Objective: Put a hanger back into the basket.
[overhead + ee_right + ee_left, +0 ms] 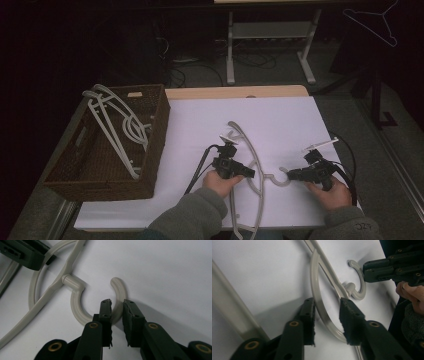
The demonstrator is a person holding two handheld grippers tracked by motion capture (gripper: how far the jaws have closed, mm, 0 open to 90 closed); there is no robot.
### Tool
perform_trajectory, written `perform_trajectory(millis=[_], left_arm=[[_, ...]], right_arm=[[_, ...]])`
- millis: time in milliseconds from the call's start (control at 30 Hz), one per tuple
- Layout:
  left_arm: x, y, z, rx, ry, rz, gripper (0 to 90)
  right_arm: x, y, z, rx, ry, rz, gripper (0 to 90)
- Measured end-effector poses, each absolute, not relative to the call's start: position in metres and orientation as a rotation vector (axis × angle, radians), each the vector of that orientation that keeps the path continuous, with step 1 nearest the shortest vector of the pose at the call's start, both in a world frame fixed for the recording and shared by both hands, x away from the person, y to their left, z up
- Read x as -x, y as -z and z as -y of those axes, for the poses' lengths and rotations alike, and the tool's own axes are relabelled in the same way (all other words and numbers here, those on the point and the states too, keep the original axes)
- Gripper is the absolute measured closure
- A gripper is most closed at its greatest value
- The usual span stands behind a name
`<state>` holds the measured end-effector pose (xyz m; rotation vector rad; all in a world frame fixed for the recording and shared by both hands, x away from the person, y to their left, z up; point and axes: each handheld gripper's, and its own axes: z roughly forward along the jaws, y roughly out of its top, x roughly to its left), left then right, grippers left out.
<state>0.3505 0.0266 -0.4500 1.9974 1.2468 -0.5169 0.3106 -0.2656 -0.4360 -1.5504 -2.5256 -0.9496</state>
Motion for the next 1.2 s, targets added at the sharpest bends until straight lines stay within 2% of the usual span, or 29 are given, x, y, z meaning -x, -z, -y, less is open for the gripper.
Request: perform_trajectory(millis=[67,133,267,467,667,933,1200], left_arm=[[-0.352,0.452,-0.025,-1.992,0.534,-1.247,69.3],[-0.352,0.452,-0.024,-2.006,0.511,-1.239,75.5],[-0.356,0.455,-0.027,-1.985,0.566,-1.243,77.4],[-0.358,0.455,-0.037,-1.909,0.669,-1.223,81.7],[-0.358,0.44,-0.048,-1.865,0.696,-1.183,84.7],[-0.356,0.42,-0.065,-1.848,0.696,-1.137,86.6],[-0.352,0.395,-0.09,-1.834,0.641,-1.125,87.0]], right_arm=[[-0.31,0.437,0.268,1.561,0.962,2.492,77.2],[-0.311,0.439,0.271,1.553,0.988,2.492,77.4],[-0.31,0.437,0.269,1.553,0.972,2.498,76.6],[-0.305,0.427,0.272,1.55,1.035,2.534,70.4],[-0.299,0.412,0.281,1.578,1.182,2.518,66.5],[-0.295,0.402,0.292,1.614,1.286,2.506,64.7],[-0.296,0.405,0.291,1.625,1.269,2.503,63.7]])
